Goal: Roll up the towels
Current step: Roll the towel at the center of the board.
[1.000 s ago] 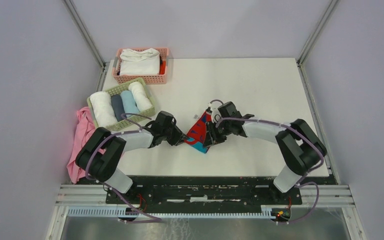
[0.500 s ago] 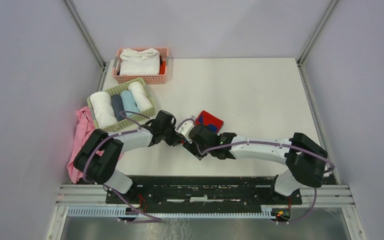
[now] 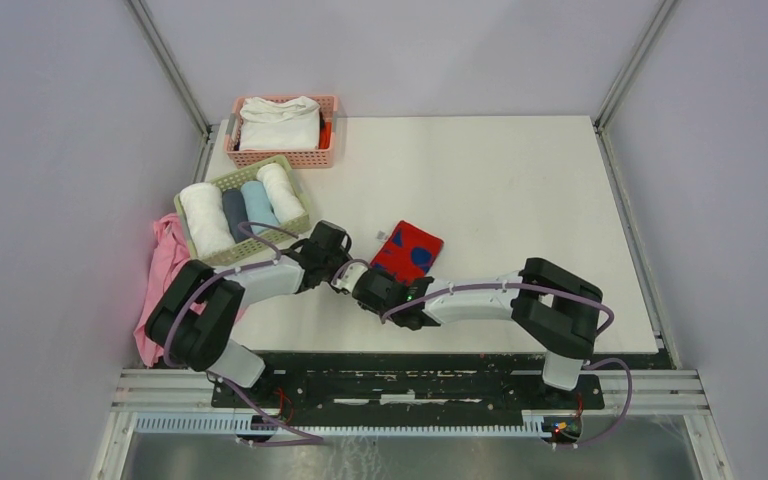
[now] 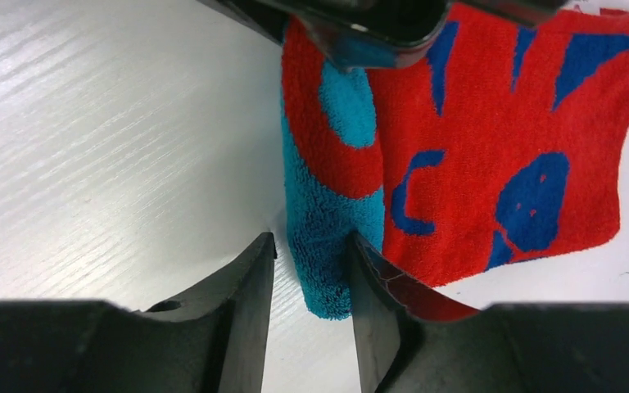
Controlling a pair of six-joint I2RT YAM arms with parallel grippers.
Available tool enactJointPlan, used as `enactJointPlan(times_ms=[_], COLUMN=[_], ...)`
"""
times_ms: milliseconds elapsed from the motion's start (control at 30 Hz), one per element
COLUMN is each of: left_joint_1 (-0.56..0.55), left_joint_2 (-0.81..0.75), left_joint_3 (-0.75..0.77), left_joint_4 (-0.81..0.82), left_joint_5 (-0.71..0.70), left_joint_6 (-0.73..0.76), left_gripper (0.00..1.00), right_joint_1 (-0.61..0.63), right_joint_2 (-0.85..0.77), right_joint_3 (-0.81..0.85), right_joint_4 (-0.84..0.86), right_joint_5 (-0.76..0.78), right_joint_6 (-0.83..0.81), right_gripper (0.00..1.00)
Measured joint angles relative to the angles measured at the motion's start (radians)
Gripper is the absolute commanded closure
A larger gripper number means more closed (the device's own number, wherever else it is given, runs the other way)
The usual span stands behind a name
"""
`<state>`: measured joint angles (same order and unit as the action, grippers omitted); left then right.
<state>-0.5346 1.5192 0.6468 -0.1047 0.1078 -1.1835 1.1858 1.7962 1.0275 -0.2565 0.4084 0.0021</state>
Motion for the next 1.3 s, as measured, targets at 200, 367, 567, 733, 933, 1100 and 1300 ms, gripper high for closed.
enactJointPlan(times_ms=[200, 367, 567, 733, 933, 1100, 1300], left_joint_1=[0.015, 0.036, 0.057, 0.062, 0.063, 0.063, 0.062], left_joint_2=[-0.068, -0.156, -0.229, -0.341, -0.470, -0.497, -0.393], left_joint_3=[-0.049, -0.097, -0.101, -0.101, -0.105, -0.152, -0.205], left_joint_4=[-0.039, -0.101, -0.159, -0.179, -0.181, -0.129, -0.014], left_joint_5=[0.000, -0.001, -0.044, -0.085, -0.103, -0.063, 0.027], left_joint_6=[0.004, 0.005, 0.011, 0.019, 0.020, 0.020, 0.019], left_gripper=[0.71, 0.61, 0.38, 0.29, 0.27, 0.27, 0.27], right_joint_1=[0.003, 0.005, -0.024, -0.127, -0.319, -0.462, -0.550], right_joint_2=[0.023, 0.020, -0.007, -0.010, 0.016, 0.128, 0.227], right_joint_3=[0.024, 0.035, 0.042, 0.087, 0.099, 0.101, 0.087], right_joint_4=[-0.014, -0.011, -0.063, -0.135, -0.145, -0.079, 0.015], right_joint_5=[0.020, -0.028, -0.175, -0.428, -0.782, -1.077, -1.298], right_joint_6=[0.003, 0.012, 0.028, 0.085, 0.204, 0.346, 0.491], right_gripper=[0.70, 0.90, 1.00, 1.00, 1.00, 1.00, 1.00])
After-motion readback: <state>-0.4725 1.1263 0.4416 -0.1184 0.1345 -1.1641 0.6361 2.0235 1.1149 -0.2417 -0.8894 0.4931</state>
